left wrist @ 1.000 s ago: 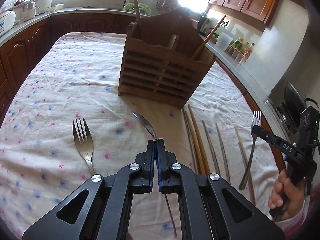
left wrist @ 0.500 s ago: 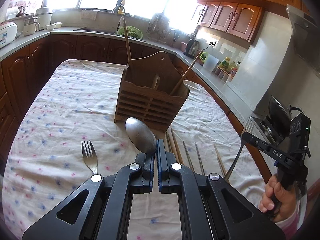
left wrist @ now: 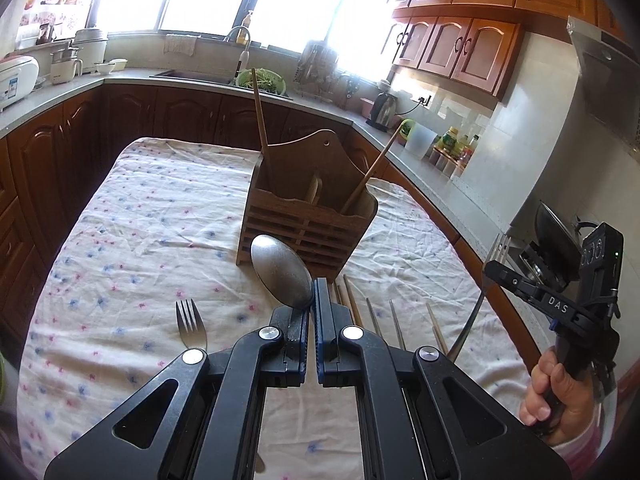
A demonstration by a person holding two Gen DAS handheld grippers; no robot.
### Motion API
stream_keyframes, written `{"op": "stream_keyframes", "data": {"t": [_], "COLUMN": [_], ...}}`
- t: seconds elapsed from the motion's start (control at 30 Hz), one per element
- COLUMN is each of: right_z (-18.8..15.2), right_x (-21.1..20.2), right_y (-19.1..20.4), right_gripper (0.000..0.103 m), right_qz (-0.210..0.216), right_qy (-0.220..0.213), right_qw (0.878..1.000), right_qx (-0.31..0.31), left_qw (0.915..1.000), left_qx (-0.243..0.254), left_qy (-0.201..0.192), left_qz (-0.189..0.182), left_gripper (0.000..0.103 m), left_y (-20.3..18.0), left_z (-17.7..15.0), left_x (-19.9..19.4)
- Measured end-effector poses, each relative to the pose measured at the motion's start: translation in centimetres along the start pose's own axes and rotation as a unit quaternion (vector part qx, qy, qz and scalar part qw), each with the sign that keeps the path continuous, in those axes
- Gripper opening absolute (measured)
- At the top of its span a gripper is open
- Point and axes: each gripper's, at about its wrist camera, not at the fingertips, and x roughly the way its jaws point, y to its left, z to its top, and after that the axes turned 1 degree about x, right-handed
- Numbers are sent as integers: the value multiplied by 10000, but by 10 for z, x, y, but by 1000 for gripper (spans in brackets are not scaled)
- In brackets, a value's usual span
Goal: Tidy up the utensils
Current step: 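Lift the spoon and fork and carry them over the wooden holder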
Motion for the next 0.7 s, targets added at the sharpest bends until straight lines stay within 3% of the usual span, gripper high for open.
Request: {"op": "stream_keyframes", "data": {"t": [0.7], "right_z": [46], "right_x": [26], "right_y": [34], "right_gripper": [3], "right_qz": [420], "right_qy": [-544], "right_qw": [9976], "right_qx": [-107], "left_qw": [9976], "left_qx": [221], "left_qy": [-637], "left_qz": [136], "left_gripper": [2], "left_y": [9], "left_z": [65], "left_x": [-5]}}
